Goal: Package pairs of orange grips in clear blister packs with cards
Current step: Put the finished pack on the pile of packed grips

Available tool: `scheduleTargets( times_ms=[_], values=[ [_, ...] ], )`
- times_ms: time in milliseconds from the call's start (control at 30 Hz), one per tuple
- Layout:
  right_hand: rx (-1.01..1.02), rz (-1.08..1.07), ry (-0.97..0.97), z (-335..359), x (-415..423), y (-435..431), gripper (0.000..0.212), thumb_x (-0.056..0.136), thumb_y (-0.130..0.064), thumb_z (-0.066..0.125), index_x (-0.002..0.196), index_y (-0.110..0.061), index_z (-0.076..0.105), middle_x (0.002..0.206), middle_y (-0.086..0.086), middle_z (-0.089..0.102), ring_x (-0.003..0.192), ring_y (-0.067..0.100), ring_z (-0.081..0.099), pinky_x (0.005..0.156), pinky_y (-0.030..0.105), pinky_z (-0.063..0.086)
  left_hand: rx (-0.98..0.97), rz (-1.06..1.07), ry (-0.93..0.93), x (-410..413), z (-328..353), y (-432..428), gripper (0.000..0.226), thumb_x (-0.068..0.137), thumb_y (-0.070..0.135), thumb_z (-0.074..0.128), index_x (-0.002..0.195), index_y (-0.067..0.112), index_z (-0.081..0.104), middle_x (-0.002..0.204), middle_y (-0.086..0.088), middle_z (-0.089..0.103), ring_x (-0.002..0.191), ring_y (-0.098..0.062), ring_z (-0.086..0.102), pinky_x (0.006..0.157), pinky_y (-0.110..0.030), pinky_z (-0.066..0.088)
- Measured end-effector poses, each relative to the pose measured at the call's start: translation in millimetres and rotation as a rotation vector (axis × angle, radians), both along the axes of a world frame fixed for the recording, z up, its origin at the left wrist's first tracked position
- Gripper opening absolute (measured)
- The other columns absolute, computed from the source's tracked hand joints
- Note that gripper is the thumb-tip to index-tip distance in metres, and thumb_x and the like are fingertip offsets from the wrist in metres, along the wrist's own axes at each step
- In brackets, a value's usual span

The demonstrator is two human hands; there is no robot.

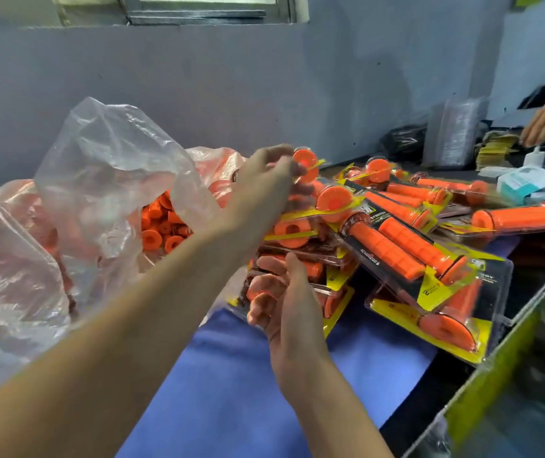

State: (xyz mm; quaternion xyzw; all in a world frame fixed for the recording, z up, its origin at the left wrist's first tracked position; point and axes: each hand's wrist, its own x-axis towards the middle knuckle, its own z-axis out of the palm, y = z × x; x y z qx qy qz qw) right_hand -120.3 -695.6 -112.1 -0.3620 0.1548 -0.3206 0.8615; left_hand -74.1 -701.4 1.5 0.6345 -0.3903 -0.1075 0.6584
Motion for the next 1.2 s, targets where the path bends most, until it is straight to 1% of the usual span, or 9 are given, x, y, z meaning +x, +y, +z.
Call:
scheduleTargets(
  times_ms=[167, 267, 333, 467, 700, 833, 967, 1100, 1200],
  values=[
    [-0.276, 0.054, 0.076, -1, 11, 35, 0.043, 0.102, -0.030, 0.037, 0.081, -0.011, 0.069, 0.059, 0.003, 0.063, 0.042, 0.015, 0.048, 0.042, 0.023, 0.038, 0.008, 0.098, -0.270, 0, -59, 115, 0.029, 0.099, 0.001, 0.046, 0.111, 0.024, 0.060, 0.095, 0.001, 0.069, 0.078, -0.011, 0.069, 0.064, -0.022, 0.056],
    [-0.564, 0.185, 0.159, -11, 22, 72, 0.044, 0.101, -0.028, 0.035, 0.083, -0.006, 0.069, 0.065, 0.002, 0.067, 0.047, 0.013, 0.052, 0.044, 0.022, 0.040, 0.108, 0.206, -0.355, 3, -79, 178, 0.029, 0.091, 0.018, 0.048, 0.106, 0.040, 0.061, 0.095, 0.006, 0.069, 0.080, -0.016, 0.070, 0.063, -0.020, 0.054],
    [-0.782, 0.251, 0.211, -22, 30, 100, 0.041, 0.100, -0.032, 0.035, 0.080, -0.017, 0.068, 0.071, -0.002, 0.069, 0.053, 0.012, 0.058, 0.051, 0.028, 0.047, 0.177, 0.308, -0.379, 7, -89, 217, 0.025, 0.086, 0.033, 0.048, 0.104, 0.045, 0.060, 0.094, 0.010, 0.070, 0.081, -0.014, 0.070, 0.066, -0.021, 0.053],
    [-1.235, 0.276, 0.310, -38, 51, 146, 0.037, 0.099, -0.038, 0.035, 0.085, -0.020, 0.064, 0.078, -0.003, 0.069, 0.071, 0.021, 0.064, 0.070, 0.043, 0.054, 0.263, 0.470, -0.301, 22, -115, 285, 0.028, 0.087, 0.028, 0.049, 0.101, 0.050, 0.060, 0.097, 0.014, 0.071, 0.086, -0.013, 0.070, 0.076, -0.035, 0.055],
    [-1.704, 0.383, 0.337, -53, 85, 224, 0.037, 0.102, -0.046, 0.028, 0.080, -0.024, 0.047, 0.092, 0.003, 0.068, 0.085, 0.029, 0.060, 0.062, 0.039, 0.042, 0.325, 0.684, -0.129, 52, -161, 374, 0.021, 0.089, 0.033, 0.053, 0.100, 0.048, 0.062, 0.095, 0.014, 0.072, 0.085, -0.010, 0.068, 0.071, -0.033, 0.057],
    [-1.997, 0.449, 0.262, -68, 97, 253, 0.028, 0.103, -0.041, 0.028, 0.094, -0.026, 0.050, 0.103, 0.002, 0.063, 0.094, 0.031, 0.059, 0.065, 0.038, 0.035, 0.385, 0.729, 0.071, 68, -187, 402, 0.020, 0.099, 0.013, 0.053, 0.101, 0.030, 0.064, 0.094, 0.006, 0.071, 0.085, -0.010, 0.067, 0.085, -0.040, 0.055],
    [-2.120, 0.482, 0.275, -69, 107, 269, 0.029, 0.101, -0.037, 0.032, 0.113, -0.022, 0.053, 0.111, 0.001, 0.061, 0.096, 0.032, 0.060, 0.069, 0.038, 0.040, 0.503, 0.735, -0.030, 65, -188, 411, 0.022, 0.102, 0.015, 0.044, 0.099, 0.027, 0.062, 0.095, 0.011, 0.069, 0.089, 0.000, 0.062, 0.085, -0.025, 0.049],
    [-2.158, 0.503, 0.248, -67, 108, 281, 0.023, 0.099, -0.032, 0.034, 0.110, -0.021, 0.051, 0.109, -0.001, 0.060, 0.092, 0.030, 0.061, 0.069, 0.038, 0.043, 0.548, 0.734, -0.103, 56, -187, 423, 0.021, 0.103, 0.019, 0.041, 0.102, 0.030, 0.058, 0.101, 0.012, 0.064, 0.093, 0.000, 0.059, 0.083, -0.023, 0.046],
    [-2.175, 0.501, 0.229, -67, 106, 291, 0.023, 0.100, -0.033, 0.032, 0.110, -0.023, 0.049, 0.110, -0.003, 0.059, 0.093, 0.028, 0.060, 0.064, 0.035, 0.035, 0.555, 0.748, -0.126, 55, -189, 434, 0.019, 0.103, 0.019, 0.042, 0.103, 0.030, 0.058, 0.101, 0.013, 0.062, 0.094, 0.000, 0.058, 0.084, -0.023, 0.045]
  ],
)
